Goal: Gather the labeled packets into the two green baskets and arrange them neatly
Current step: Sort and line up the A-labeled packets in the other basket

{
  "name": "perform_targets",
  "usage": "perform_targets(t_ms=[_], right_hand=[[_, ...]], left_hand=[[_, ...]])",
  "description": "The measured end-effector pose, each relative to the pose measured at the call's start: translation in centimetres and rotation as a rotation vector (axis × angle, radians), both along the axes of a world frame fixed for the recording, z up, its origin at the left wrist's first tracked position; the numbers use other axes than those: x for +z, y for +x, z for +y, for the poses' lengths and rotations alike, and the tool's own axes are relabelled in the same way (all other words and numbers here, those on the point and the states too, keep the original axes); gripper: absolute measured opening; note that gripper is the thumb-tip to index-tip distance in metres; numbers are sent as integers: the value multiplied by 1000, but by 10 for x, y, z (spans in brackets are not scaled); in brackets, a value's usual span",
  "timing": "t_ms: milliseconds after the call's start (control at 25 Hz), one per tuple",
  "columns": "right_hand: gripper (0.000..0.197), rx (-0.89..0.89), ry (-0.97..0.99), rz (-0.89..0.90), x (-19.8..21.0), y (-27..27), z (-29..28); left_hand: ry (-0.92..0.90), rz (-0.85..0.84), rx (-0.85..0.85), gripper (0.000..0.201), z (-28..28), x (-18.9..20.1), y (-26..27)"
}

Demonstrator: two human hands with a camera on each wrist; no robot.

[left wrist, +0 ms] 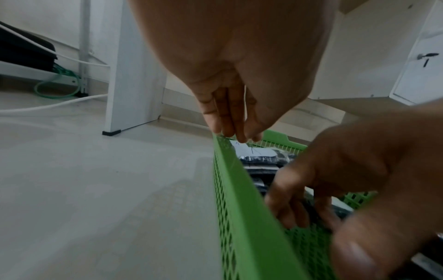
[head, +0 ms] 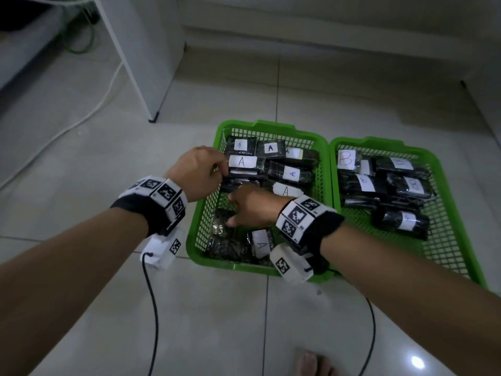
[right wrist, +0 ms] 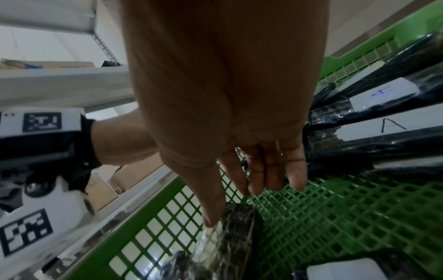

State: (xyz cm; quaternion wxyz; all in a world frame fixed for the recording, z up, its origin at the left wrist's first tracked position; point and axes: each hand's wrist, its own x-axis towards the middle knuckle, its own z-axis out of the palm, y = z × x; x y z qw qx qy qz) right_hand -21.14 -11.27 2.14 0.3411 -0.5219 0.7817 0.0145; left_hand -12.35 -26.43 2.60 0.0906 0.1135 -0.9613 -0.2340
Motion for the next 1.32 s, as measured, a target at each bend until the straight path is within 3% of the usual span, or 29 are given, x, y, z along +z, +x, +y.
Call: perform_targets(t_ms=[80, 240, 360, 480, 680, 800, 880, 920, 1040, 1120, 1200, 1320], right_hand=[[49, 28, 39, 6, 0, 3, 1], [34, -163, -114, -177, 1, -3, 9], [45, -189, -115, -240, 5, -9, 18], [38, -231, -156, -341, 21, -23, 32], [40, -497, -574, -517, 58, -59, 71], [40, -715, -771, -770, 61, -76, 85], [43, -745, -812, -778, 58, -81, 89], [48, -748, -828, -769, 55, -84, 92], [78, -815, -814, -841, 50, -85, 97], [80, -827, -794, -835, 50, -84, 98], [73, -804, -765, -771, 49, -84, 97], [60, -895, -723, -784, 50, -83, 93]], left_hand=[[35, -43, 27, 21, 0, 2, -2], [99, -58, 17, 26, 2, 0, 2], [293, 7, 81, 26, -2, -3, 6], [497, -16, 224, 22, -4, -2, 4], [514, -95, 314, 11, 16, 29, -16], [970, -295, 213, 28, 41, 52, -30], [1216, -362, 128, 32, 54, 59, -33], [1250, -327, 108, 32, 57, 60, -35], [1034, -126, 135, 44, 55, 54, -38], [886, -94, 113, 48, 50, 50, -38], [901, -103, 123, 46, 49, 51, -38], [1096, -61, 246, 43, 57, 57, -40]])
